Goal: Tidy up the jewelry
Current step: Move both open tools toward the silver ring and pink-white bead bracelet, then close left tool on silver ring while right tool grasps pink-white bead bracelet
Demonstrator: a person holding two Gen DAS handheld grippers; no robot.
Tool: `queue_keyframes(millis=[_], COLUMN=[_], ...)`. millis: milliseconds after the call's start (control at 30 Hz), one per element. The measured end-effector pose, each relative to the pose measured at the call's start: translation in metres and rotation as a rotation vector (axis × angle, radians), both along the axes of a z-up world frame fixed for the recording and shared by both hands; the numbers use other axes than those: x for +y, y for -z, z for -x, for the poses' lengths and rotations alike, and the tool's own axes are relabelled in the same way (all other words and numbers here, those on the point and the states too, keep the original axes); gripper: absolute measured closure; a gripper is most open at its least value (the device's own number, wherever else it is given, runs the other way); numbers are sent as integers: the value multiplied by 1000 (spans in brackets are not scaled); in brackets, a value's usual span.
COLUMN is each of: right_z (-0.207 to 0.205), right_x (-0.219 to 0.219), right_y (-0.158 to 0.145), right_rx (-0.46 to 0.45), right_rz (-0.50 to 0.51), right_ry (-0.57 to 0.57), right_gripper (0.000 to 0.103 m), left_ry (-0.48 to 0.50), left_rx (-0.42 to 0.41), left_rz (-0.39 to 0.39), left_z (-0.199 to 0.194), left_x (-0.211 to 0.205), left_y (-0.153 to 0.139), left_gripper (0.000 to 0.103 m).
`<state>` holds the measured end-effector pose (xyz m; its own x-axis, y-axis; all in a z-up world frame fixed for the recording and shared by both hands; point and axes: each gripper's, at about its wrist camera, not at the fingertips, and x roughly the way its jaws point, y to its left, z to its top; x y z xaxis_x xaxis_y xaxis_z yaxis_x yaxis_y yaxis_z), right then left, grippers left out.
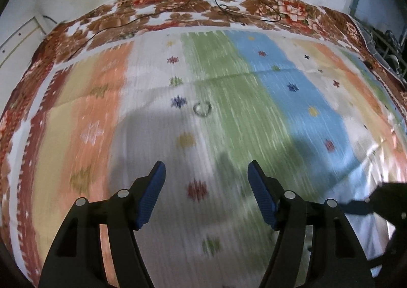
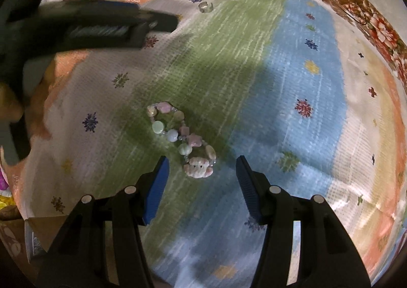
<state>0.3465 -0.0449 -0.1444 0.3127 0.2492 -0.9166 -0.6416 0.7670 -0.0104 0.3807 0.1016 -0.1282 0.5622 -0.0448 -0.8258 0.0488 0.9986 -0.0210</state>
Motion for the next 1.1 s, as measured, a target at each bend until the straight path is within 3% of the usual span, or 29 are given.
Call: queue_keyframes(millis=[367,533,633,767,867,1100], right_z=[-9,-10,-8,-4,-2,-9], right_x=[2,4,6,8,8,0], right_y=[3,4,4,3,4,2], right_rx=[8,4,-10,-6,0,12], right_rz=[-9,-3,7,-2,-9,-44], right_ry=[-13,-14,-32,-43,-45,-23], right_gripper=[46,50,54,70,75,86], left_ry=[-53,-49,-42,-31,-22,-26], left_rx=[81,96,100,106,105,85], left_rz=[55,34,-24,-29,-36,-43], left_z=[-68,-77,-84,-90,-89,-76], left_x=[10,7,2,-1,-7,-13], left_y=[20,26,27,27,31,26], left_gripper=[35,37,53,69,82,83])
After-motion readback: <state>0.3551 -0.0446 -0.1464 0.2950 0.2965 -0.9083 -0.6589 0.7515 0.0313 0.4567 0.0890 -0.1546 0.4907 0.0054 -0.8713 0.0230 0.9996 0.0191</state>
